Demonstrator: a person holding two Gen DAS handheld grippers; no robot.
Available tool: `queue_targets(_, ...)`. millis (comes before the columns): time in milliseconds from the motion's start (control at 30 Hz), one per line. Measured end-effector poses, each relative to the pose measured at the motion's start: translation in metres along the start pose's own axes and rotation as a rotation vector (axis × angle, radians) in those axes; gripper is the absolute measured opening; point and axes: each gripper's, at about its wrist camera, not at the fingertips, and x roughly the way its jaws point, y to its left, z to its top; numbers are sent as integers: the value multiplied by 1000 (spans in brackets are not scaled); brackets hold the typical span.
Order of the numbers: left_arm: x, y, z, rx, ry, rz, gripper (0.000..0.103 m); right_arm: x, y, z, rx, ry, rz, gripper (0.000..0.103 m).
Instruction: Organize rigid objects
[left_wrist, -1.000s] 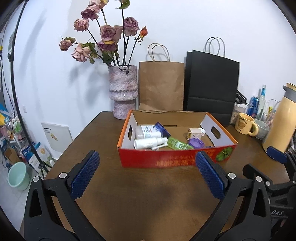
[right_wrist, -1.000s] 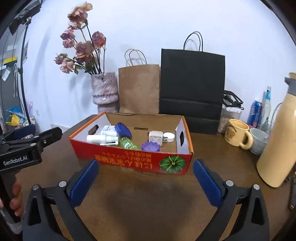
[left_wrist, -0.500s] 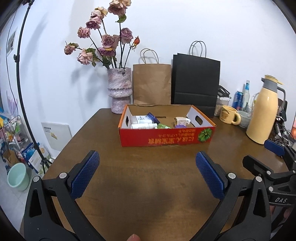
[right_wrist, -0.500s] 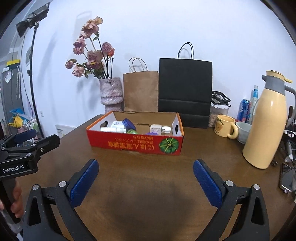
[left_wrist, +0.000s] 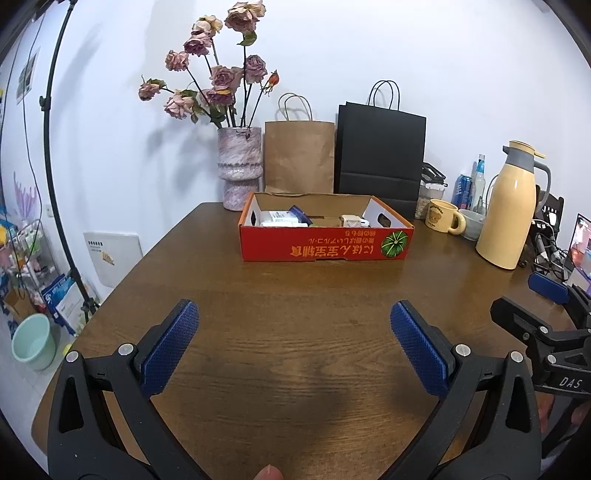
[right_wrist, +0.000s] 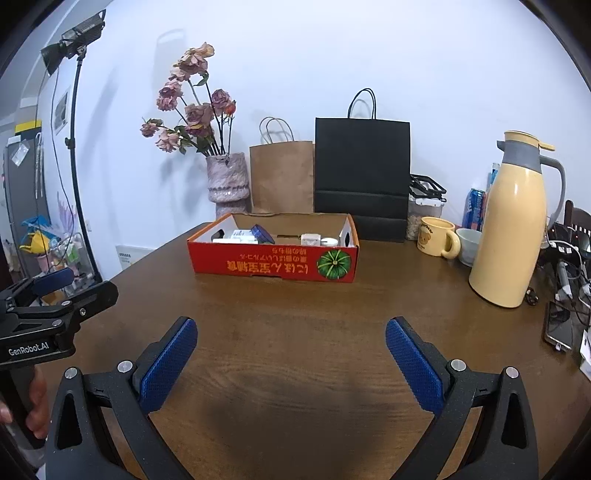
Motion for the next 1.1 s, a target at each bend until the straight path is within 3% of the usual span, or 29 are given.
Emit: queue_targets(1100, -6, -6, -5, 15, -5, -14, 103, -6, 4, -2, 5, -10, -3, 103)
